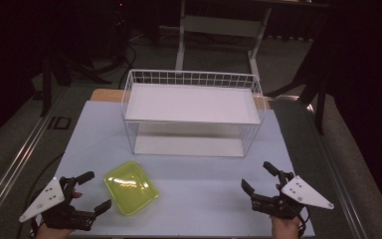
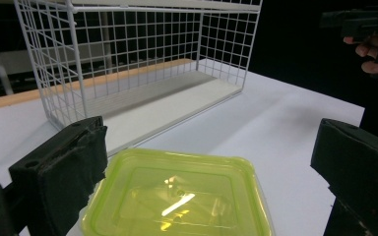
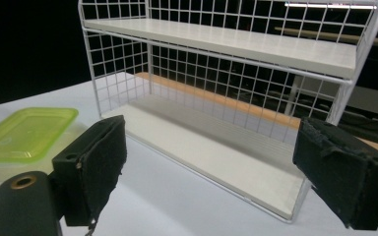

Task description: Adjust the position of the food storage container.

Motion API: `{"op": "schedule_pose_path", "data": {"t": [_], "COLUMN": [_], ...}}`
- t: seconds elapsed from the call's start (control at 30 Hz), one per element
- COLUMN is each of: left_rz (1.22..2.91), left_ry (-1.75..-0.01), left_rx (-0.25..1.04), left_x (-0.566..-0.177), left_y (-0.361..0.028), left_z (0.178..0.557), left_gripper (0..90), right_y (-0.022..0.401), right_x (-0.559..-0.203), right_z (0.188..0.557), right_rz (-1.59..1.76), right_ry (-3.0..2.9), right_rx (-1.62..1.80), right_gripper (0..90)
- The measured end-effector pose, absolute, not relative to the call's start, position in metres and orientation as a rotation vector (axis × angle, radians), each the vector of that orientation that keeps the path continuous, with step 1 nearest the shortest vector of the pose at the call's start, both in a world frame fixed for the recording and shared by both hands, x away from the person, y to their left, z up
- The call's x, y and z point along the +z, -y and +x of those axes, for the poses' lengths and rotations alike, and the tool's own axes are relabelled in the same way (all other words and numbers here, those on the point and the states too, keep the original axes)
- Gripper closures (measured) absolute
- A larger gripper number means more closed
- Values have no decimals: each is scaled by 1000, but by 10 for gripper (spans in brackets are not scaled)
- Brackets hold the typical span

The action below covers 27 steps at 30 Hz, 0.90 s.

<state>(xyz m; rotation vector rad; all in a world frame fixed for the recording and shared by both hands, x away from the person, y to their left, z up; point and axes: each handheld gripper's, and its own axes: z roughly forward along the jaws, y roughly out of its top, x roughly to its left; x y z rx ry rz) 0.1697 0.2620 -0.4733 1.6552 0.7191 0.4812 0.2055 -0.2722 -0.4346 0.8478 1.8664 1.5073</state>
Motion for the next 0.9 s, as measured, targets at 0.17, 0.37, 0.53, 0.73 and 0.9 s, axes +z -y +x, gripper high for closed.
{"op": "schedule_pose_path", "data": {"t": [0.17, 0.37, 0.53, 0.73, 0.9], "left_rz": [1668, 1719, 1773, 1898, 1956], "left_ry": [-727, -708, -731, -770, -781], "left_rx": [473, 439, 437, 373, 327], "left_x": [-472, -465, -470, -482, -494], "left_y": [-262, -257, -262, -266, -271], "left_z": [173, 172, 172, 173, 176], "left_gripper": [15, 88, 211, 475, 685], "right_y": [269, 265, 263, 261, 261], "right_x": [-432, -431, -429, -427, -427], "right_z": [203, 202, 201, 201, 202], "right_rz": [828, 805, 790, 767, 769], "right_ry": [-1868, -1863, -1859, -1852, -1839], "right_rx": [1519, 1521, 1538, 1540, 1540], "right_gripper": [130, 130, 130, 130, 130]}}
